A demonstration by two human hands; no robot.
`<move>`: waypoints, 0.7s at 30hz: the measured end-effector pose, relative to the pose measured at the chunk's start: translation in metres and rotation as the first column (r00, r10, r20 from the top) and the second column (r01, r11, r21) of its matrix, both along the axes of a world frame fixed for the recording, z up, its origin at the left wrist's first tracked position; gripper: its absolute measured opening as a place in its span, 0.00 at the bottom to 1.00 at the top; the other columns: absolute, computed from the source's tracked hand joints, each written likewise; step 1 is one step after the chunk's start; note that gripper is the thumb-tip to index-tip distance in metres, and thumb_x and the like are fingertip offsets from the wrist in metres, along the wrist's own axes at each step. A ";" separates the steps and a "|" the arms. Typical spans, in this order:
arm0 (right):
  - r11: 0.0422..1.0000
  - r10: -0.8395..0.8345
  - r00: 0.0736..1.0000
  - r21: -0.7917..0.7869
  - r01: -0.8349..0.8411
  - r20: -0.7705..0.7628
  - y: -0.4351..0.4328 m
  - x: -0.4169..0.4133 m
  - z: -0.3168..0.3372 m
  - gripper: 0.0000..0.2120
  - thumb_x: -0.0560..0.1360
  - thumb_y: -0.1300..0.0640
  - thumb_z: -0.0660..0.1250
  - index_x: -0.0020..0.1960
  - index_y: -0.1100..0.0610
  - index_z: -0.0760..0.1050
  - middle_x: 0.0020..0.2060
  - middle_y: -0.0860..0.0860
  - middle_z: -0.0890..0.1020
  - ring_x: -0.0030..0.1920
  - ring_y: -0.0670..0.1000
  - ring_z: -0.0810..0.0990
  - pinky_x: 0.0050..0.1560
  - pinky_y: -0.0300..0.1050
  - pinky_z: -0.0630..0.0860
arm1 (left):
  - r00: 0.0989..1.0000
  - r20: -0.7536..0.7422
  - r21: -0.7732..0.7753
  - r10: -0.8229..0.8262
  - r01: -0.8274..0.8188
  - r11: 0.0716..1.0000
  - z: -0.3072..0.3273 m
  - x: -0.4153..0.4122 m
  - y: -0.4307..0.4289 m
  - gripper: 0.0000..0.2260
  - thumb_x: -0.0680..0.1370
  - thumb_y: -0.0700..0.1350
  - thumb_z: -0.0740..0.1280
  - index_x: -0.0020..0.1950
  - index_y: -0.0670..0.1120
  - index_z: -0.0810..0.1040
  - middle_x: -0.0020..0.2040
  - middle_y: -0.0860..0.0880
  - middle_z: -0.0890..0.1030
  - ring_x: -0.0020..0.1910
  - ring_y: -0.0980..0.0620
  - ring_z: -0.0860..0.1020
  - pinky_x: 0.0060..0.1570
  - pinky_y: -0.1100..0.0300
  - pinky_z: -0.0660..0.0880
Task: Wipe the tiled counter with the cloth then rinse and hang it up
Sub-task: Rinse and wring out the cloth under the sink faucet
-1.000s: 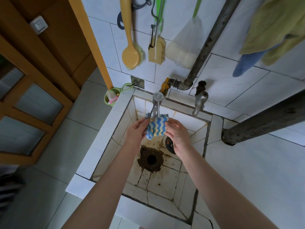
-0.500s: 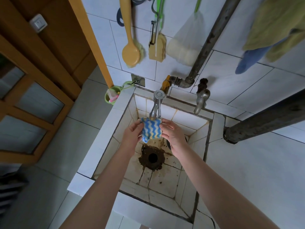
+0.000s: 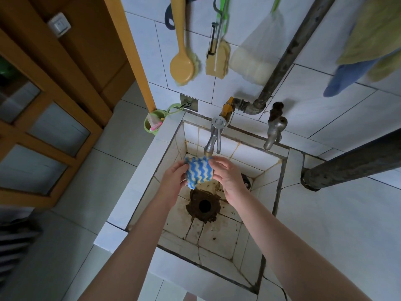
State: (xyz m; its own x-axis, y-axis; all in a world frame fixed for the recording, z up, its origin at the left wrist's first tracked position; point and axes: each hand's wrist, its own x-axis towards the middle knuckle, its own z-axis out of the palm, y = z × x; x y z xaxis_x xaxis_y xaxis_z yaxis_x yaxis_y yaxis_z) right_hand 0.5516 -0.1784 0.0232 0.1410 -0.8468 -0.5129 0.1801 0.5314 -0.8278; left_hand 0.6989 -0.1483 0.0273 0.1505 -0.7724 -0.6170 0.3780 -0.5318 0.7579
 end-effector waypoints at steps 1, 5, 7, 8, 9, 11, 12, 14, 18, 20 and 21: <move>1.000 0.000 1.000 -0.002 0.000 0.003 0.000 -0.001 -0.001 0.03 0.74 0.59 0.68 0.47 0.56 0.78 0.48 0.51 0.82 0.53 0.53 0.80 0.57 0.49 0.77 | 1.000 -0.002 0.003 -0.002 0.002 1.000 0.000 -0.001 0.000 0.10 0.81 0.39 0.58 0.59 0.42 0.75 0.48 0.46 0.80 0.46 0.51 0.79 0.44 0.61 0.74; 0.999 -0.032 0.999 -0.009 0.032 0.024 0.002 -0.007 -0.002 0.06 0.74 0.58 0.68 0.51 0.58 0.78 0.51 0.53 0.82 0.55 0.54 0.80 0.56 0.48 0.77 | 1.000 -0.005 -0.011 -0.023 0.023 1.000 0.003 -0.005 -0.002 0.10 0.80 0.40 0.59 0.60 0.43 0.75 0.49 0.47 0.80 0.46 0.52 0.79 0.42 0.63 0.75; 0.998 -0.058 0.997 0.001 0.058 0.045 0.003 -0.012 -0.001 0.07 0.74 0.58 0.68 0.51 0.58 0.78 0.52 0.53 0.82 0.54 0.53 0.80 0.54 0.46 0.77 | 0.999 0.004 -0.026 -0.048 0.048 0.999 0.005 -0.010 -0.005 0.09 0.80 0.42 0.60 0.59 0.45 0.76 0.50 0.47 0.81 0.47 0.53 0.79 0.40 0.65 0.76; 0.998 -0.069 0.996 0.008 0.069 0.054 0.003 -0.014 0.000 0.06 0.74 0.58 0.68 0.51 0.57 0.77 0.51 0.52 0.82 0.54 0.52 0.81 0.53 0.45 0.77 | 0.998 0.014 -0.030 -0.061 0.061 0.998 0.006 -0.012 -0.006 0.10 0.80 0.43 0.61 0.59 0.45 0.76 0.51 0.47 0.81 0.48 0.53 0.79 0.39 0.66 0.76; 0.997 -0.081 0.995 0.015 0.080 0.059 0.003 -0.017 0.001 0.06 0.74 0.58 0.68 0.50 0.57 0.77 0.51 0.52 0.82 0.53 0.51 0.81 0.51 0.43 0.77 | 0.997 0.027 -0.031 -0.070 0.070 0.997 0.007 -0.015 -0.007 0.11 0.79 0.44 0.62 0.60 0.45 0.76 0.53 0.46 0.81 0.48 0.53 0.79 0.39 0.67 0.77; 0.994 -0.105 0.993 0.027 0.104 0.053 0.004 -0.021 0.004 0.05 0.74 0.58 0.68 0.50 0.56 0.77 0.51 0.53 0.82 0.53 0.51 0.81 0.49 0.41 0.77 | 0.995 0.054 -0.028 -0.079 0.080 0.996 0.006 -0.019 -0.010 0.13 0.79 0.44 0.63 0.62 0.44 0.75 0.55 0.45 0.80 0.50 0.52 0.80 0.39 0.67 0.77; 0.993 -0.114 0.992 0.027 0.113 0.049 0.004 -0.023 0.004 0.05 0.74 0.58 0.68 0.50 0.56 0.77 0.52 0.54 0.82 0.53 0.52 0.81 0.49 0.41 0.77 | 0.995 0.064 -0.028 -0.080 0.082 0.996 0.007 -0.022 -0.010 0.13 0.79 0.44 0.63 0.63 0.43 0.75 0.56 0.44 0.80 0.50 0.52 0.79 0.39 0.68 0.77; 0.992 -0.128 0.990 0.022 0.127 0.051 0.006 -0.027 0.005 0.06 0.74 0.58 0.68 0.51 0.57 0.77 0.53 0.55 0.81 0.54 0.53 0.81 0.48 0.40 0.78 | 0.994 0.077 -0.033 -0.078 0.081 0.996 0.007 -0.027 -0.012 0.14 0.79 0.44 0.63 0.63 0.42 0.75 0.57 0.43 0.80 0.50 0.52 0.79 0.39 0.69 0.77; 0.985 -0.171 0.984 0.047 0.169 0.049 0.006 -0.032 0.006 0.04 0.74 0.58 0.68 0.49 0.55 0.77 0.55 0.56 0.81 0.56 0.55 0.80 0.52 0.43 0.76 | 0.994 0.077 -0.031 -0.074 0.077 0.997 0.010 -0.033 -0.013 0.14 0.79 0.43 0.63 0.63 0.41 0.75 0.56 0.44 0.80 0.48 0.54 0.79 0.39 0.70 0.77; 0.983 -0.179 0.982 0.053 0.176 0.058 0.007 -0.033 0.006 0.04 0.74 0.58 0.68 0.48 0.55 0.77 0.54 0.56 0.80 0.57 0.55 0.79 0.53 0.45 0.76 | 0.993 0.085 -0.031 -0.083 0.086 0.996 0.011 -0.034 -0.013 0.14 0.79 0.43 0.63 0.63 0.41 0.75 0.54 0.45 0.80 0.47 0.55 0.79 0.39 0.70 0.76; 0.983 -0.179 0.982 0.054 0.175 0.064 0.007 -0.033 0.006 0.04 0.74 0.59 0.68 0.48 0.55 0.77 0.54 0.56 0.81 0.56 0.55 0.79 0.53 0.45 0.76 | 0.992 0.091 -0.034 -0.087 0.091 0.995 0.012 -0.034 -0.014 0.13 0.79 0.43 0.63 0.63 0.41 0.75 0.53 0.46 0.80 0.46 0.55 0.79 0.39 0.70 0.76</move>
